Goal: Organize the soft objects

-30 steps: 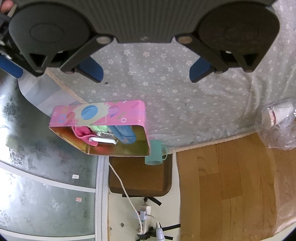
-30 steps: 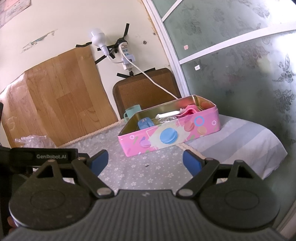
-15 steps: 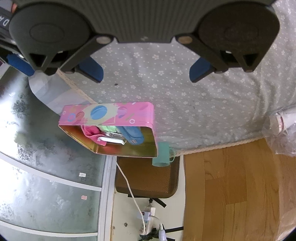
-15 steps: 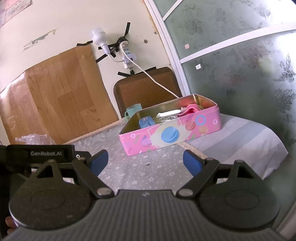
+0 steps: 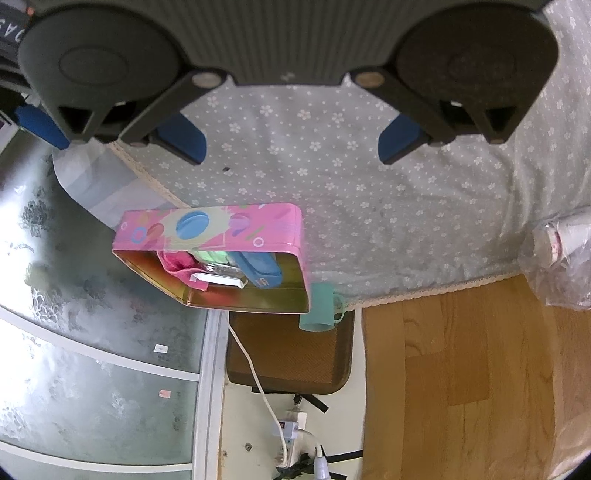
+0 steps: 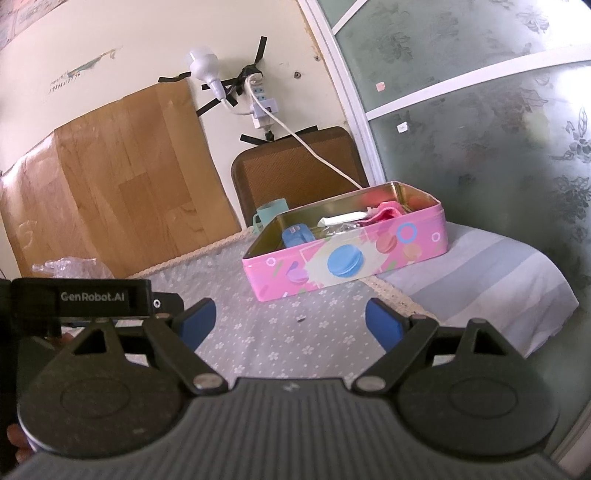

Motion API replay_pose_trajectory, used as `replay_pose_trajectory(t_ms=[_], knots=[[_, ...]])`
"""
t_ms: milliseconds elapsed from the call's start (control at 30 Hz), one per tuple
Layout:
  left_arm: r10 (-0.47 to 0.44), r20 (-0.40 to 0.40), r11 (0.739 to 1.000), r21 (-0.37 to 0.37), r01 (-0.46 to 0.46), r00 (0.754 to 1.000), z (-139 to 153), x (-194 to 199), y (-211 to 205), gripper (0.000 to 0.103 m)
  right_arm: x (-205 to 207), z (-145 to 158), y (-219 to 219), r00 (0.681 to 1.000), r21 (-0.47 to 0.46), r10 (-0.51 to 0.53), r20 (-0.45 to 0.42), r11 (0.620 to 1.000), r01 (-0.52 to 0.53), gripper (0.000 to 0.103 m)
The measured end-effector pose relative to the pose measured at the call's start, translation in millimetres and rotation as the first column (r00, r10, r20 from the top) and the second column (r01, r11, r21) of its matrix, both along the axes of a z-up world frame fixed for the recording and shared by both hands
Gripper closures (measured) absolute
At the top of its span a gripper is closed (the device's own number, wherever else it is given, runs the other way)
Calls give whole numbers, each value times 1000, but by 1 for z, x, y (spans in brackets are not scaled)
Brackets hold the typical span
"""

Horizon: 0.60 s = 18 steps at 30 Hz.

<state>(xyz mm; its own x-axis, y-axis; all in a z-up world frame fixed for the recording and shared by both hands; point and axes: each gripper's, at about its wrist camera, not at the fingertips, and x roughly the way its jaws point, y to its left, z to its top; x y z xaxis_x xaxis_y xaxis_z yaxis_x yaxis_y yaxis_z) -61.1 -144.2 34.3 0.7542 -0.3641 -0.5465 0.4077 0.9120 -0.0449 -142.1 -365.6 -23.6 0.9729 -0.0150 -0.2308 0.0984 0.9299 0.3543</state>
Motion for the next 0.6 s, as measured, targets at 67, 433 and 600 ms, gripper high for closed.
replay_pose_trajectory(t_ms=[67, 433, 600], knots=[[5, -4, 1000, -9, -5, 1000, 0, 0, 2, 0, 0, 0, -1, 1000, 1, 4, -1, 1000, -4, 13], [20, -27, 999, -33, -21, 999, -4, 3, 10, 0, -2, 0, 5, 1000, -21, 25, -1, 999, -25, 13], [42, -18, 999, -14, -42, 999, -2, 3, 10, 0, -3, 0, 2, 1000, -9, 12, -7, 1000, -12, 13]])
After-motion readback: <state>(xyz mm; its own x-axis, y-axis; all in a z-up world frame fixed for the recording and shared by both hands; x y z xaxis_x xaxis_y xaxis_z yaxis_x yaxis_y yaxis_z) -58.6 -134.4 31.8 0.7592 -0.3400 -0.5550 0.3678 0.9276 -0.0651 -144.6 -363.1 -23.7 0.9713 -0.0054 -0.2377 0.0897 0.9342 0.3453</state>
